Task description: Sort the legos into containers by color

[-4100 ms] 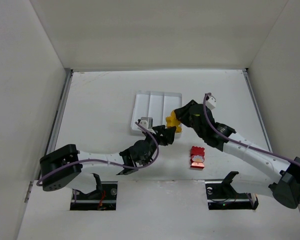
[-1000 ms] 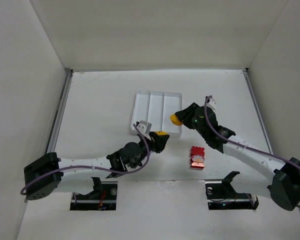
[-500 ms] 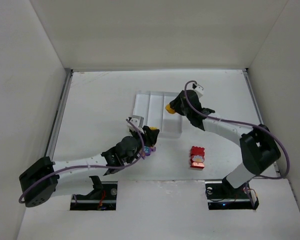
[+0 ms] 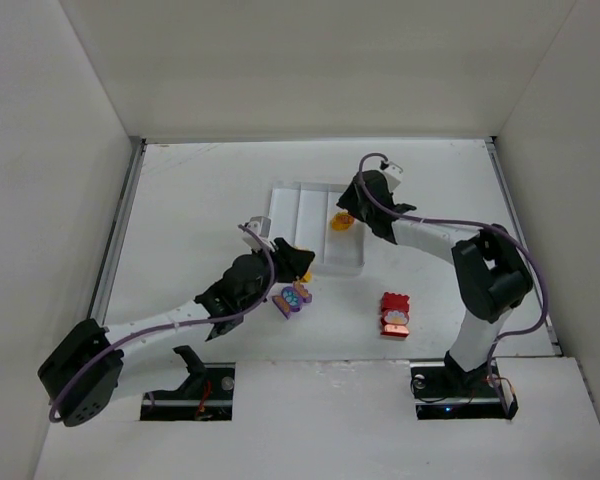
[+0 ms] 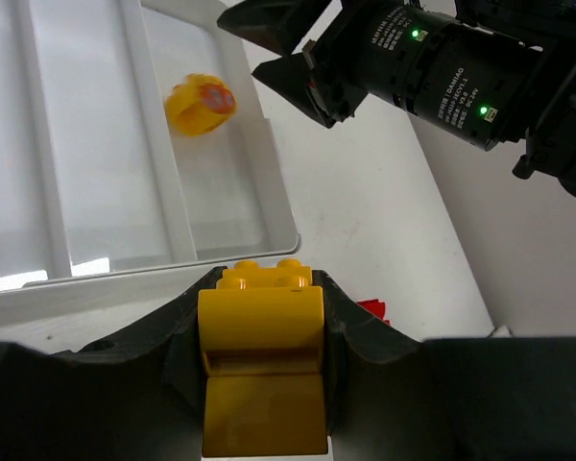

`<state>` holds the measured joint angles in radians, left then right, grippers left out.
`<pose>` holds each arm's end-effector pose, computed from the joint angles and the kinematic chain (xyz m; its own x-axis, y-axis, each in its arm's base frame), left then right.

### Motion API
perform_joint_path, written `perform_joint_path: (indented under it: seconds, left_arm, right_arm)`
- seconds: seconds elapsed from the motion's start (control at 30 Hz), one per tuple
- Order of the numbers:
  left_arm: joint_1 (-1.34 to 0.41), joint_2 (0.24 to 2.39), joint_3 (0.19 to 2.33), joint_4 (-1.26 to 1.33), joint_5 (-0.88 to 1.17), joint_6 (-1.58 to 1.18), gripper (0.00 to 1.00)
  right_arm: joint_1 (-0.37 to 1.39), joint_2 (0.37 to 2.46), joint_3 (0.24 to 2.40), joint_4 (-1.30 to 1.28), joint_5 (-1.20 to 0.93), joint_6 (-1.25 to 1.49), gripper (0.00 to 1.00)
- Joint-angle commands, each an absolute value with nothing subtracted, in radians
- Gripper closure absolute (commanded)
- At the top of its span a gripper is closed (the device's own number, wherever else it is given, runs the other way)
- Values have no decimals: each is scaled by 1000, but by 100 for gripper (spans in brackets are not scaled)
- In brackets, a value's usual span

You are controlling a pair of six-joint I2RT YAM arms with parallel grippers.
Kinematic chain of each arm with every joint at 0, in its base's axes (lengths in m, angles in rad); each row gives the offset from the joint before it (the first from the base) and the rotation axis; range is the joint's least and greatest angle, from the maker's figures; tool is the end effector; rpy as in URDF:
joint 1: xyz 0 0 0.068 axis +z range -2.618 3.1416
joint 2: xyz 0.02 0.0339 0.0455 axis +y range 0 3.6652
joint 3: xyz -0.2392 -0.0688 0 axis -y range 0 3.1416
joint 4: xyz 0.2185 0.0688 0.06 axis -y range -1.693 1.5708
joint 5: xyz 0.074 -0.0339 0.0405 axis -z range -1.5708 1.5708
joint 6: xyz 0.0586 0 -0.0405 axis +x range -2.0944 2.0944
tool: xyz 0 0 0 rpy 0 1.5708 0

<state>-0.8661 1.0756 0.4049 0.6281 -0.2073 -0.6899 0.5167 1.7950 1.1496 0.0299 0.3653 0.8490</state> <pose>0.1686 -0.1796 0.2296 -0.4110 -0.4781 -0.7762 0.4547 0.6304 -0.6291 0.3485 0.1739 0.1889 -0.4877 0.5293 -0.6943 0.2395 0.8459 0.4766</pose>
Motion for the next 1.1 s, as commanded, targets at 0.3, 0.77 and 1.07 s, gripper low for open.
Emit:
perform_joint_path:
  seconds: [0.3, 0.77, 1.07]
  left_arm:
    - [-705, 1121, 427, 834, 76, -962, 92]
    - [-616, 1296, 471, 1123, 343, -1230, 89]
    - [-628, 1304, 468, 1147, 357, -1253, 88]
  right_arm:
    - [541, 1297, 787, 201, 195, 825, 47]
    - [709, 1092, 528, 555, -187, 943, 22]
    - [754, 1117, 517, 600, -212, 956, 27]
